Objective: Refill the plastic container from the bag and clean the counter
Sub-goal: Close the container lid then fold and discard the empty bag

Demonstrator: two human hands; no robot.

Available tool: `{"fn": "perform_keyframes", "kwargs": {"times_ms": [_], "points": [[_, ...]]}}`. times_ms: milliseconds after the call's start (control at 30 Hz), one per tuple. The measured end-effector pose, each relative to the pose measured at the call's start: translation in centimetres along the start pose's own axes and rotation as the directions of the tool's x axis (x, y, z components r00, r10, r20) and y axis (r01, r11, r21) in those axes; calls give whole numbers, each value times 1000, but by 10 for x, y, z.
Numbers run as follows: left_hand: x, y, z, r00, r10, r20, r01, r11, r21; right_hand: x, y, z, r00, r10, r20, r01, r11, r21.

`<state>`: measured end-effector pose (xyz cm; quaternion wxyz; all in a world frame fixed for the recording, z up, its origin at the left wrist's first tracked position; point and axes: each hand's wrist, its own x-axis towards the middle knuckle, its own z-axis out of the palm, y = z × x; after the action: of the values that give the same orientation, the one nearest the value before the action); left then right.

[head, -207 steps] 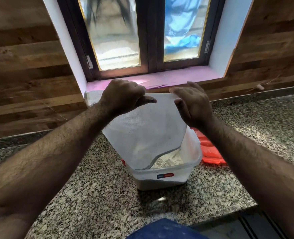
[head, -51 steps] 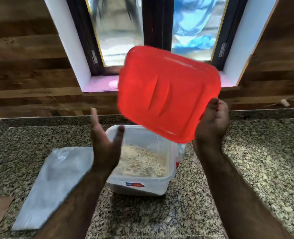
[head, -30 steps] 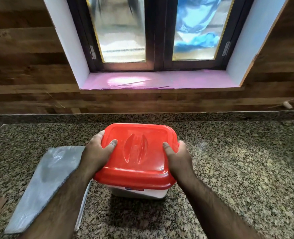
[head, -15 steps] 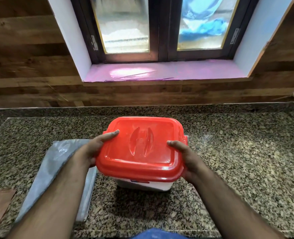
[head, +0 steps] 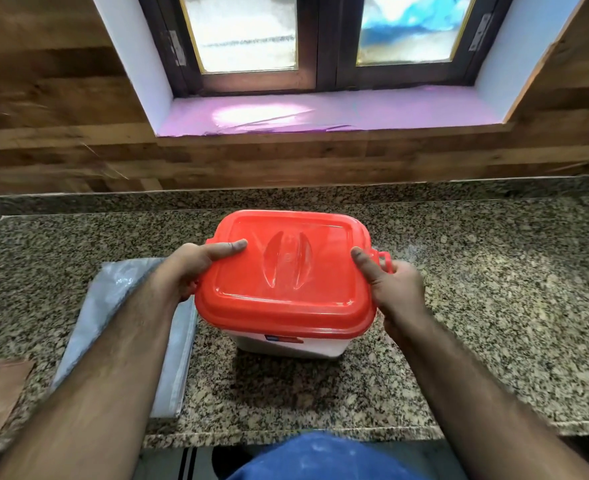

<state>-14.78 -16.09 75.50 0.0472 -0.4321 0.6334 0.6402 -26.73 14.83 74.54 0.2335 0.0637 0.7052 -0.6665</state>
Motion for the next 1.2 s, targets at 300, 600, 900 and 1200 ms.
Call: {"fn": "perform_keyframes", "kwargs": {"times_ms": [300, 600, 900, 1200], "points": [[-33, 13, 48, 683, 604, -411, 116, 465, 877, -18, -24, 40, 946, -321, -51, 84, 394, -915], [-44, -61, 44, 554, 831, 55, -475, 262, 840, -36, 28, 44, 774, -608, 175, 437, 313, -843], [19, -18, 46, 368, 924, 100, -535, 123, 836, 51, 2, 59, 534, -786, 312, 687, 187, -703], [112, 98, 54, 730, 681, 63, -241, 170, 955, 166, -73, 113, 704, -579, 412, 544, 66, -837]]}}
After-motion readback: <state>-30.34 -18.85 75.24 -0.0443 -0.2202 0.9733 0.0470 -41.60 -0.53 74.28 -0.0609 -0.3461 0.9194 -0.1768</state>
